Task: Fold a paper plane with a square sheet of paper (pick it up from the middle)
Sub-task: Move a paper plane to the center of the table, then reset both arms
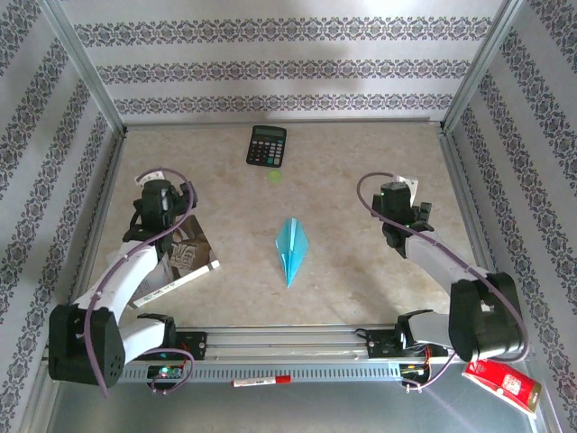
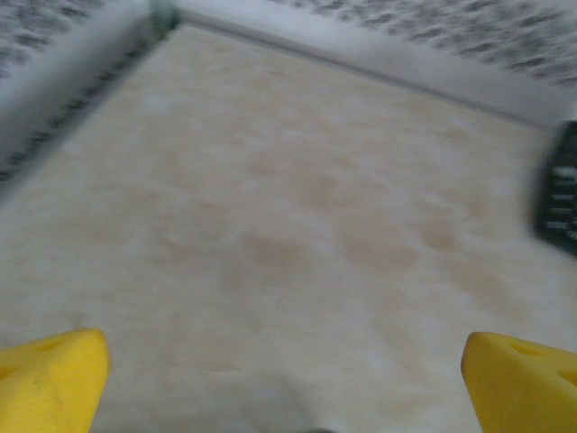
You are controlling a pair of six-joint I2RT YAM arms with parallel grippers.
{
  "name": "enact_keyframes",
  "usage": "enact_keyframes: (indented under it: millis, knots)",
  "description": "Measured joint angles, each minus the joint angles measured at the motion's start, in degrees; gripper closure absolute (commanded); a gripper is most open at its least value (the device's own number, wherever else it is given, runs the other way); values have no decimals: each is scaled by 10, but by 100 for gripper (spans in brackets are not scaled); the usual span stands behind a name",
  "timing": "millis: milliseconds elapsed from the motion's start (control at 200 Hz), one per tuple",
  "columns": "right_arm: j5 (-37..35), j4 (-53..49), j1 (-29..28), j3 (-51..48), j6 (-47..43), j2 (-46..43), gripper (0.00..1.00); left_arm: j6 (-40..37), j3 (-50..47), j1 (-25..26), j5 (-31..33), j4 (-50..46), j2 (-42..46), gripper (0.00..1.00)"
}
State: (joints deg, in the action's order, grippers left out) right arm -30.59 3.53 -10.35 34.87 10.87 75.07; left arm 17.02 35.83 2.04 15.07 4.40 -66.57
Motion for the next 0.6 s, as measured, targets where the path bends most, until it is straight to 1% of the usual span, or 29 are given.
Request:
enact_keyframes:
  millis: [105,175,250,335,455,490,550,600]
  knots:
    - [-4,57,1,-32,-39,39,2,-50,-47,-14,9,79,-54,0]
    - [9,103,3,-50,-58,40,2,-78,-72,-18,-6,134,-90,0]
    - [40,162,14,-68,-69,37,2,-93,-88,-26,-33,191,-127,0]
    - [82,224,45,-84,-70,37,2,-104,-105,-37,-67,278,-176,0]
    - [135,318,81,-112,-68,40,2,-116,-120,-39,-107,332,-201,0]
    - [149,358,87,-123,-68,51,2,-120,-124,-39,-118,353,-206,0]
    - [171,419,89,-134,-68,90,2,-126,-135,-39,-136,421,-230,0]
    - [187,442,89,-137,-68,118,2,-128,-141,-39,-141,429,-238,0]
